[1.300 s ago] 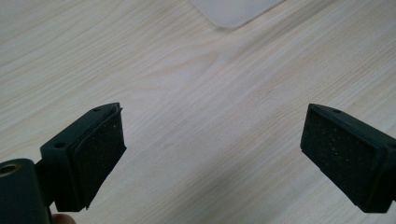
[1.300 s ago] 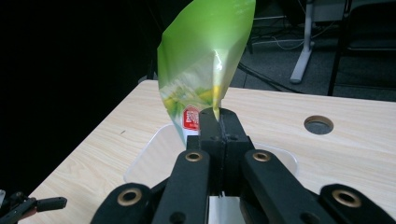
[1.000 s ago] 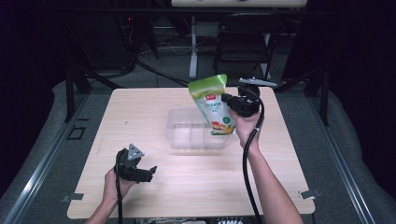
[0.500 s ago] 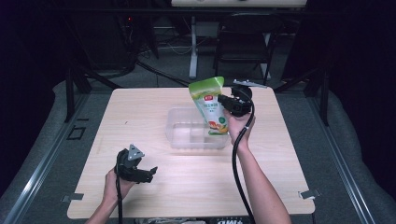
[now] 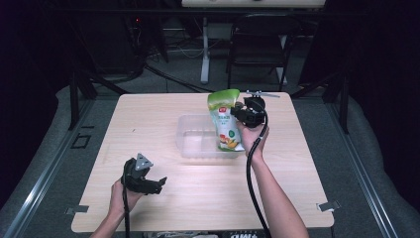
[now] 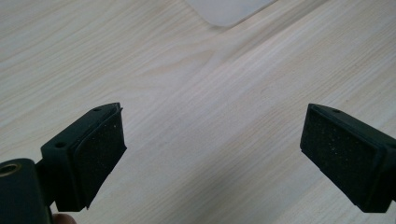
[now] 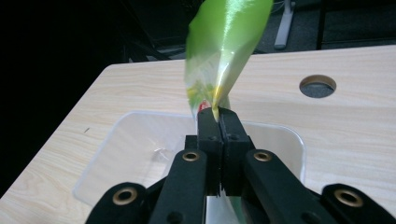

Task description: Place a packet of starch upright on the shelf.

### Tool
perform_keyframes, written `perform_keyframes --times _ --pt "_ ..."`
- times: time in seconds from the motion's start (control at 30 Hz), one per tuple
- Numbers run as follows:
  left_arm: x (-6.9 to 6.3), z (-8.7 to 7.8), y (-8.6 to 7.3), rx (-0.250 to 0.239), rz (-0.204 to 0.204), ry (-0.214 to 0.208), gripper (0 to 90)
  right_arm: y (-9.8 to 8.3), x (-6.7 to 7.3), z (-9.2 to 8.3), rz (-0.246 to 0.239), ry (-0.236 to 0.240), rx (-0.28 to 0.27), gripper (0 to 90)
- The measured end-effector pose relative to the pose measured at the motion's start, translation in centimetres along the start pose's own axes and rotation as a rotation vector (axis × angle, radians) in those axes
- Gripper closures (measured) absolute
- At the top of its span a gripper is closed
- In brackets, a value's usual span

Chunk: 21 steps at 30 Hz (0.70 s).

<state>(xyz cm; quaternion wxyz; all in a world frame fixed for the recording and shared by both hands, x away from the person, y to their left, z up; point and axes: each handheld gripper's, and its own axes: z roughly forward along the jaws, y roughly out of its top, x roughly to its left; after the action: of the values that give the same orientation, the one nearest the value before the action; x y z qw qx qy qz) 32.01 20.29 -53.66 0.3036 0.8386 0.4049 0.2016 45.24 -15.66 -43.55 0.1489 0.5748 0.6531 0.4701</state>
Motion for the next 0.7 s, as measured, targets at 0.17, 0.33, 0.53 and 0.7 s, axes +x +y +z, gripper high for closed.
perform_keyframes --times 0.17,0.33,0.53,0.7 --pt "0.0 0.0 0.1 0.007 0.005 -0.009 6.3 0.1 -1.1 0.0 0.008 0.009 0.013 85.1" --pt "-0.1 -0.1 0.1 0.001 0.011 -0.010 6.4 0.5 -1.6 0.0 -0.040 0.012 0.053 81.3" --pt "-0.1 0.0 0.1 -0.002 0.009 -0.005 6.5 1.3 -2.3 0.1 -0.091 0.024 0.111 65.1" --pt "-0.1 0.1 0.1 0.002 0.010 -0.011 6.5 2.2 -2.3 1.0 -0.144 0.031 0.174 55.0"
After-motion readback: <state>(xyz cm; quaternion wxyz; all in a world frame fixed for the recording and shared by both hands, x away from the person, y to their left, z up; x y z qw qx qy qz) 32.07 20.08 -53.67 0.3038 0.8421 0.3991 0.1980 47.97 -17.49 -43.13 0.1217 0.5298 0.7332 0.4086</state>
